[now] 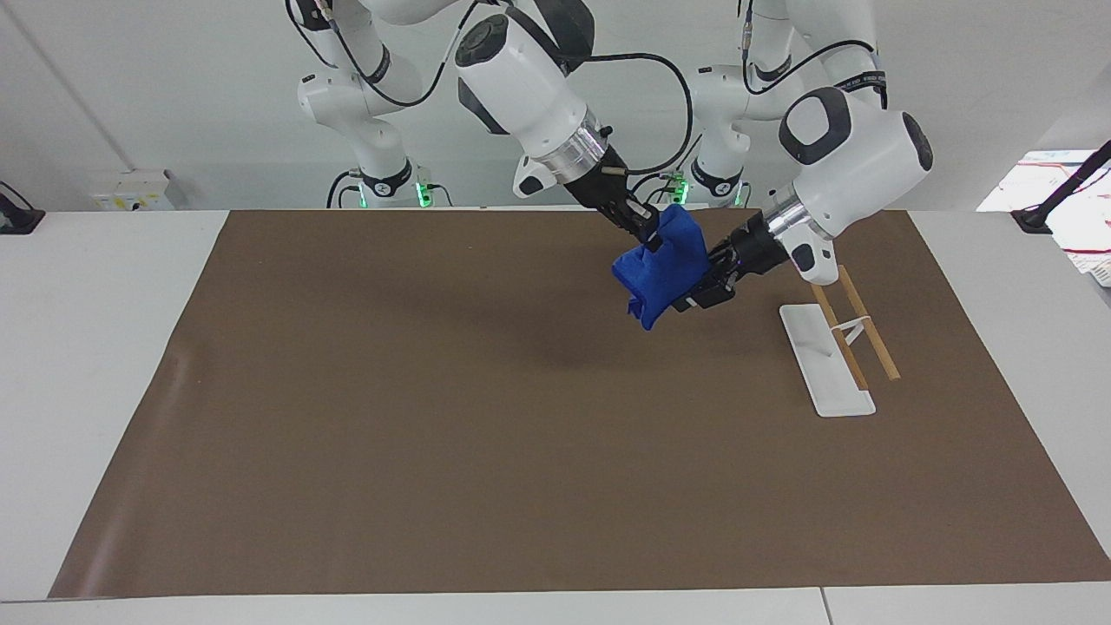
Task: Right arm passes towel to left arm to hang
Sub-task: 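Close the left gripper on the towel beside the right gripper, then open the right gripper and withdraw it while the left gripper pulls the towel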
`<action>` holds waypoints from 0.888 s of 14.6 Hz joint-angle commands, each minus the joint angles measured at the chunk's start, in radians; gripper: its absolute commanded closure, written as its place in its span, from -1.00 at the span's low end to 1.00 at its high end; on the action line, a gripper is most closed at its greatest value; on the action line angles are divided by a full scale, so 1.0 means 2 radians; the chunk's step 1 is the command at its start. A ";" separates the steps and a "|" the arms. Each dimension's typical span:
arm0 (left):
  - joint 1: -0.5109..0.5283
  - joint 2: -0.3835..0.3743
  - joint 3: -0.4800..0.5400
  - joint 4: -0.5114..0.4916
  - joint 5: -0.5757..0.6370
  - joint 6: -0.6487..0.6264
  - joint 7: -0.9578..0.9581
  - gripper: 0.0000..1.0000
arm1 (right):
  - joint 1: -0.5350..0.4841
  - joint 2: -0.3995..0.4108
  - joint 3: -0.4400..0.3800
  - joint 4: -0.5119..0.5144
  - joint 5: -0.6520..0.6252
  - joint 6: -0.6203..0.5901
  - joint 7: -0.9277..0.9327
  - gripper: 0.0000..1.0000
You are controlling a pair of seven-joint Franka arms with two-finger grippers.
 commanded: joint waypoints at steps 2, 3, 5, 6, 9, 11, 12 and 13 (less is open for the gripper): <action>0.012 -0.011 0.003 0.003 -0.009 -0.024 -0.005 1.00 | 0.001 0.003 0.001 0.003 0.011 0.006 0.005 1.00; 0.013 -0.011 0.003 0.003 -0.008 -0.027 -0.005 1.00 | 0.001 0.003 0.001 0.003 0.011 0.006 0.005 1.00; 0.013 -0.014 0.004 0.003 -0.008 -0.029 -0.005 1.00 | 0.000 0.003 0.001 0.003 0.011 0.006 0.005 1.00; 0.013 -0.016 0.004 0.005 -0.005 -0.029 -0.004 1.00 | 0.000 0.003 0.002 0.003 0.011 0.006 0.005 1.00; 0.012 -0.021 0.004 0.012 0.001 -0.022 -0.002 1.00 | -0.002 0.003 0.001 0.003 0.011 0.005 0.004 0.19; 0.012 -0.021 0.004 0.013 0.025 -0.020 -0.002 1.00 | -0.004 0.003 0.001 0.003 0.005 0.004 0.001 -1.00; 0.010 -0.022 0.003 0.017 0.035 -0.020 -0.004 1.00 | -0.006 0.003 0.001 0.003 0.003 0.004 0.000 -1.00; 0.009 -0.024 0.003 0.021 0.044 -0.019 -0.001 1.00 | -0.008 0.003 0.000 0.003 0.001 0.002 -0.007 -1.00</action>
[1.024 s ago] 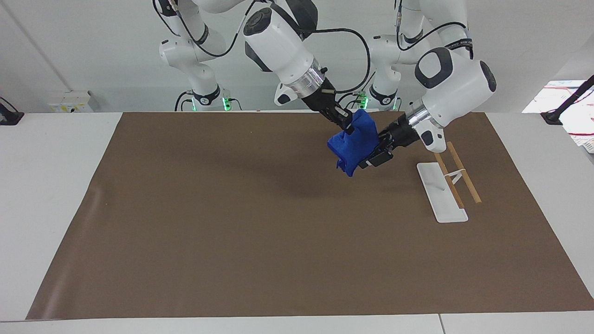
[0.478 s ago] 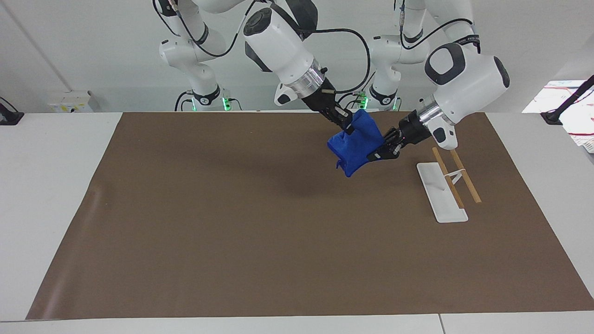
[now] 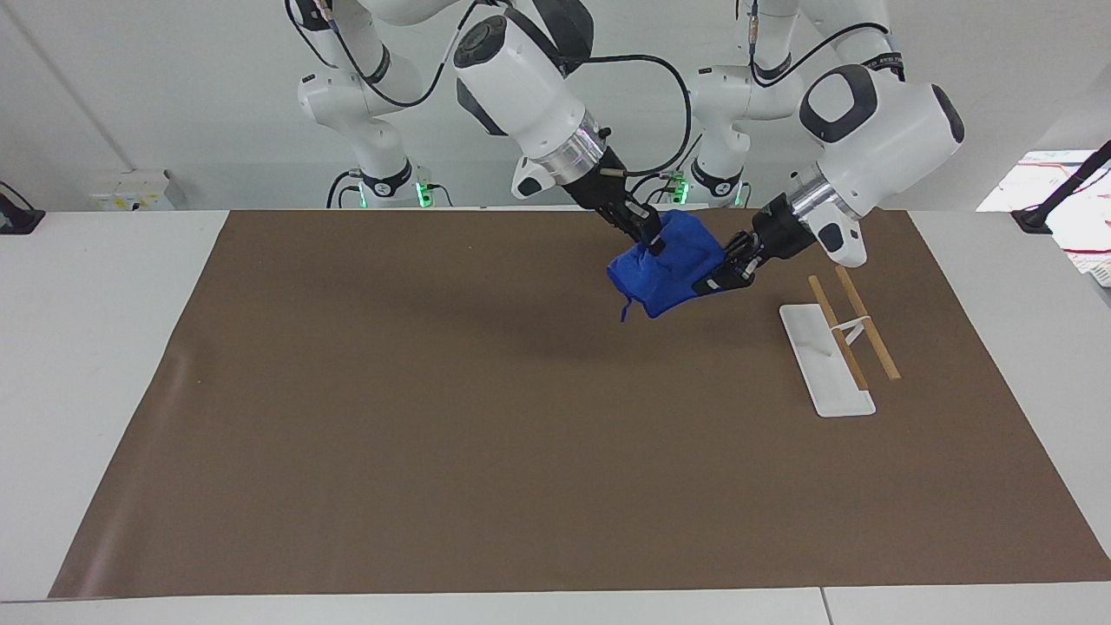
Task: Right arm passes towel to left arm to hang
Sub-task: 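Open the right gripper and withdraw it while the left gripper pulls the towel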
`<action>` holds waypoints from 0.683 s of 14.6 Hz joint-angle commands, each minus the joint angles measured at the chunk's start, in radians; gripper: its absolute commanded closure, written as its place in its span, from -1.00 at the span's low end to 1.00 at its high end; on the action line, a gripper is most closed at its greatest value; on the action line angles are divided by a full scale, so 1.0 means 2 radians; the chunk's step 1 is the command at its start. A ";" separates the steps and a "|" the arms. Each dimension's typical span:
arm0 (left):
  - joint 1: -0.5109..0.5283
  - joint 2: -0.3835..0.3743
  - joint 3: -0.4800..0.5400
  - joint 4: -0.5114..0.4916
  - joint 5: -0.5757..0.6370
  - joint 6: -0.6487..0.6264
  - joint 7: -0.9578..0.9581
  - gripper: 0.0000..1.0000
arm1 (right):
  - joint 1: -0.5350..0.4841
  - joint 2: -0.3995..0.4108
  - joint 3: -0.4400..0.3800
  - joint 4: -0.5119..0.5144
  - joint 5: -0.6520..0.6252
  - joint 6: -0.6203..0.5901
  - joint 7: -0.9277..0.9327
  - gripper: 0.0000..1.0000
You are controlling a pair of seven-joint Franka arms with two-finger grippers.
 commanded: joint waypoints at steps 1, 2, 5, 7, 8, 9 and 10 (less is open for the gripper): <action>-0.004 -0.007 0.002 0.008 0.041 0.001 0.000 1.00 | -0.009 0.002 0.001 0.004 0.000 -0.002 -0.019 -1.00; -0.004 -0.012 0.002 0.008 0.060 0.014 0.001 1.00 | -0.011 0.002 -0.002 0.003 -0.001 -0.004 -0.032 -1.00; -0.005 -0.026 0.001 0.007 0.139 0.030 0.002 1.00 | -0.038 0.001 -0.002 0.000 -0.069 -0.026 -0.084 -1.00; 0.001 -0.031 0.001 0.003 0.162 0.051 0.002 1.00 | -0.070 -0.001 -0.001 -0.001 -0.109 -0.065 -0.162 -1.00; 0.002 -0.033 0.002 -0.001 0.173 0.064 0.001 1.00 | -0.087 -0.002 -0.002 -0.004 -0.111 -0.082 -0.211 -1.00; 0.006 -0.033 0.003 -0.003 0.184 0.074 -0.004 1.00 | -0.106 -0.006 -0.002 -0.006 -0.116 -0.104 -0.261 -1.00; 0.018 -0.035 0.003 -0.007 0.193 0.081 -0.006 1.00 | -0.127 -0.009 -0.002 -0.012 -0.128 -0.125 -0.310 -1.00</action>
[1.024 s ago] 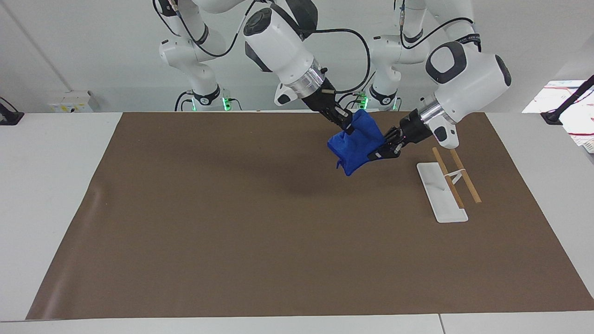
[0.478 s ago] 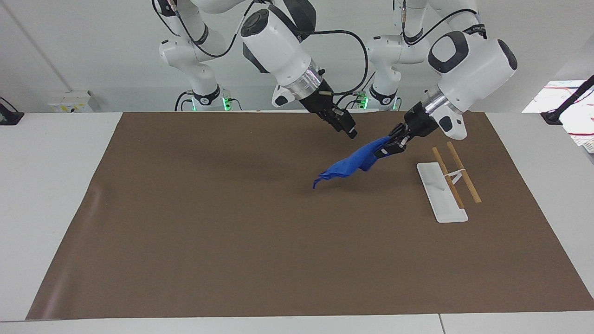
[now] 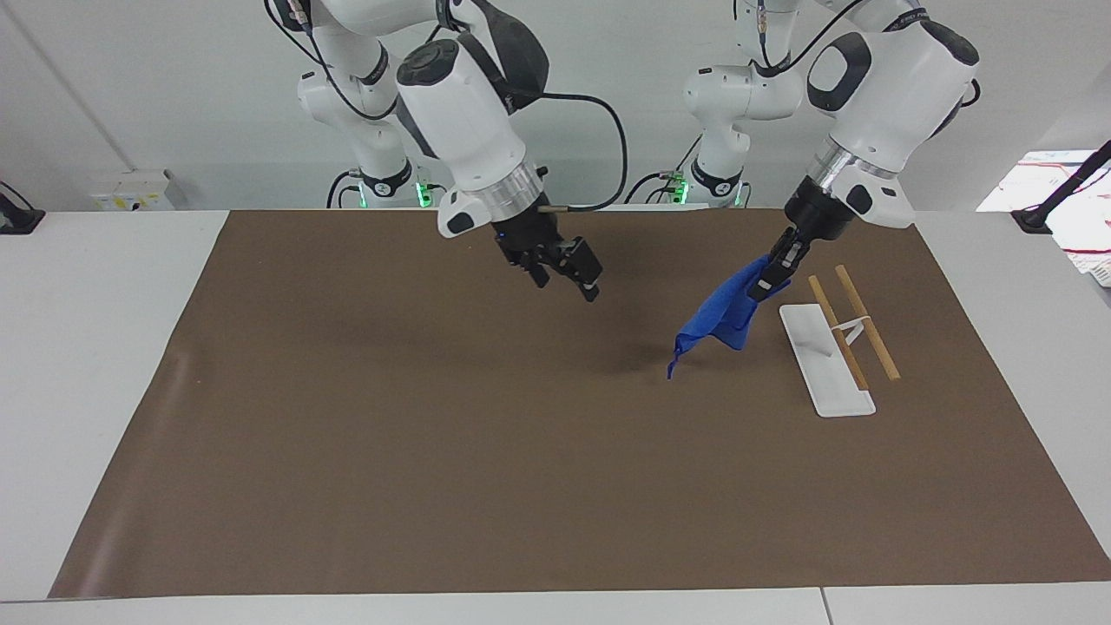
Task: Right arm passes towel to left arm to hang
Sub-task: 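Open the right gripper and withdraw it while the left gripper pulls the towel, then lower the towel over the rack crossbar with the left gripper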
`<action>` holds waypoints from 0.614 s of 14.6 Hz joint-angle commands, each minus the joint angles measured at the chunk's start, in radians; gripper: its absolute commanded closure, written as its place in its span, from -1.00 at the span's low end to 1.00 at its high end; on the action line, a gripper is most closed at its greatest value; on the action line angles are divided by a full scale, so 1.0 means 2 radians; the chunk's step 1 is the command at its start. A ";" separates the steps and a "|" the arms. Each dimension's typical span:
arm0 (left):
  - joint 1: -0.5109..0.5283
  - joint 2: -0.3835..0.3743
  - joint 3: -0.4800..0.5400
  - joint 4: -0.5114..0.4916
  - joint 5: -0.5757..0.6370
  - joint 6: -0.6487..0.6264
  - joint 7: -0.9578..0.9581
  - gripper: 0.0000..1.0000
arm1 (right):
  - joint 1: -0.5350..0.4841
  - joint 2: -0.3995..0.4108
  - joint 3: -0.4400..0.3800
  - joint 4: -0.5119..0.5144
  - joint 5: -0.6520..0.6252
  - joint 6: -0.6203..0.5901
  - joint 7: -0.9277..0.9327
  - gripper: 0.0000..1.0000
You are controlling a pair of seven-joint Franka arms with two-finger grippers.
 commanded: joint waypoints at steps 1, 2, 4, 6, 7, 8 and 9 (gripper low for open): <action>0.021 -0.018 0.000 -0.023 0.023 0.024 -0.008 1.00 | -0.062 -0.011 0.005 -0.013 -0.034 -0.050 -0.133 -1.00; 0.030 -0.023 0.000 -0.030 0.026 0.027 -0.010 1.00 | -0.082 -0.013 0.005 -0.013 -0.049 -0.071 -0.175 -1.00; 0.044 -0.032 0.000 -0.046 0.045 0.037 -0.025 1.00 | -0.119 -0.020 0.005 -0.013 -0.072 -0.113 -0.249 -1.00; 0.054 -0.039 0.000 -0.067 0.052 0.069 -0.047 1.00 | -0.160 -0.036 0.005 -0.013 -0.077 -0.152 -0.315 -1.00; 0.060 -0.044 0.000 -0.079 0.054 0.077 -0.048 1.00 | -0.168 -0.046 0.000 -0.013 -0.079 -0.175 -0.342 -1.00; 0.067 -0.048 0.000 -0.087 0.059 0.087 -0.050 1.00 | -0.164 -0.061 -0.024 -0.014 -0.089 -0.197 -0.359 -1.00; 0.071 -0.051 0.000 -0.096 0.061 0.093 -0.060 1.00 | -0.140 -0.081 -0.064 -0.013 -0.102 -0.221 -0.371 -1.00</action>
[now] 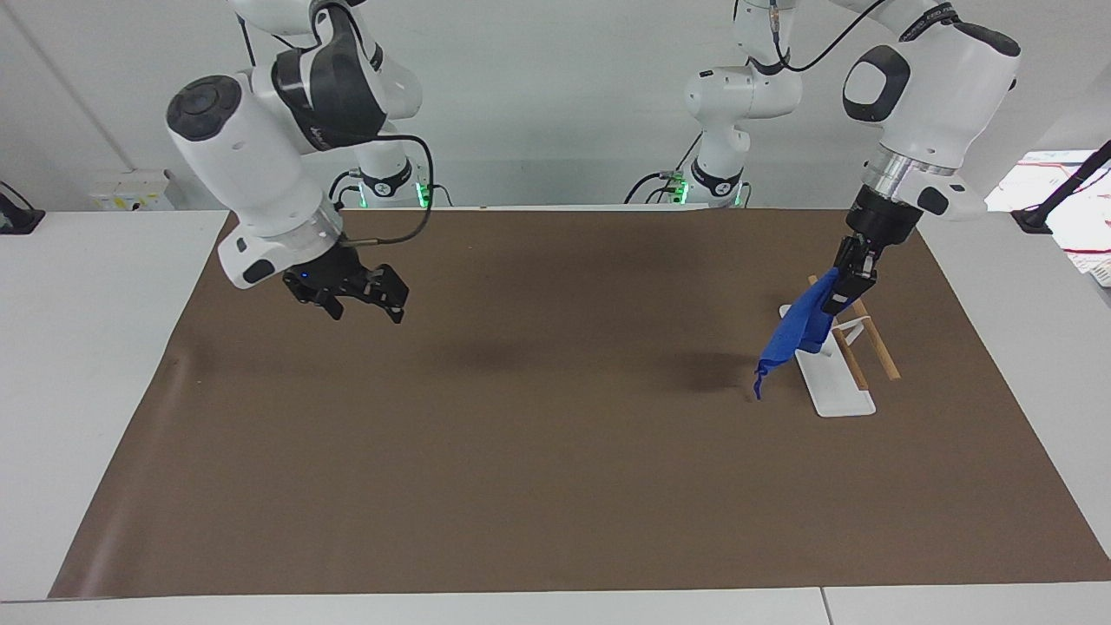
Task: Right arm passes towel to left arm to hang
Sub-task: 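Lower the towel over the rack crossbar with the left gripper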
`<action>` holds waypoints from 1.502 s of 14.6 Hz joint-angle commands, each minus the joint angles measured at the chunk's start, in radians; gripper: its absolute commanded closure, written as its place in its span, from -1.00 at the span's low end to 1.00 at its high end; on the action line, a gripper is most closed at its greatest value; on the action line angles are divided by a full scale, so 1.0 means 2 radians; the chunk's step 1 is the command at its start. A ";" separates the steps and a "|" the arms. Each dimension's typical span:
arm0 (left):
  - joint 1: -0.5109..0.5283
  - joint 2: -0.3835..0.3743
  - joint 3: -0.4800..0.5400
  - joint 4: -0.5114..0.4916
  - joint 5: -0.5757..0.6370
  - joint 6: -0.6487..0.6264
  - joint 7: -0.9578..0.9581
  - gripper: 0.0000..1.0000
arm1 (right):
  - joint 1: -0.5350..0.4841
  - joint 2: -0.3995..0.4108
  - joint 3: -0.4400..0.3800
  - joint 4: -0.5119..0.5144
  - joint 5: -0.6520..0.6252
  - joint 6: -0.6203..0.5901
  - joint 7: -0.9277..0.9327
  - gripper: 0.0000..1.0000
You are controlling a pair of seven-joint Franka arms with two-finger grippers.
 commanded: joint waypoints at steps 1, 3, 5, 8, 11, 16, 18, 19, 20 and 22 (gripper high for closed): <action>0.012 -0.033 -0.002 -0.050 0.016 0.033 -0.038 1.00 | 0.046 -0.059 -0.090 -0.013 -0.025 -0.052 -0.049 -1.00; 0.021 -0.045 -0.002 -0.074 0.019 0.052 -0.066 1.00 | 0.051 -0.079 -0.132 -0.013 -0.025 -0.086 -0.106 -1.00; 0.031 -0.047 -0.002 -0.080 0.019 0.053 -0.097 1.00 | 0.051 -0.098 -0.150 -0.026 -0.037 -0.098 -0.153 -1.00; 0.059 -0.049 -0.002 -0.084 0.021 0.052 -0.148 1.00 | 0.049 -0.113 -0.153 -0.053 -0.054 -0.089 -0.163 -1.00; 0.089 -0.050 -0.003 -0.085 0.028 0.053 -0.167 1.00 | 0.049 -0.138 -0.172 -0.109 -0.053 -0.056 -0.170 -1.00; 0.130 -0.066 -0.004 -0.113 0.028 0.066 -0.178 1.00 | 0.049 -0.132 -0.177 -0.102 -0.055 -0.055 -0.179 -1.00; 0.146 -0.073 -0.005 -0.128 0.028 0.086 -0.182 1.00 | 0.049 -0.132 -0.177 -0.102 -0.055 -0.056 -0.179 -1.00; 0.147 -0.072 -0.005 -0.130 0.028 0.097 -0.182 1.00 | 0.050 -0.132 -0.177 -0.102 -0.055 -0.056 -0.179 -1.00; 0.147 -0.070 -0.004 -0.130 0.028 0.107 -0.181 1.00 | 0.050 -0.132 -0.177 -0.102 -0.055 -0.056 -0.179 -1.00; 0.165 -0.065 -0.005 -0.130 0.028 0.132 -0.181 1.00 | 0.056 -0.135 -0.183 -0.103 -0.055 -0.060 -0.180 -1.00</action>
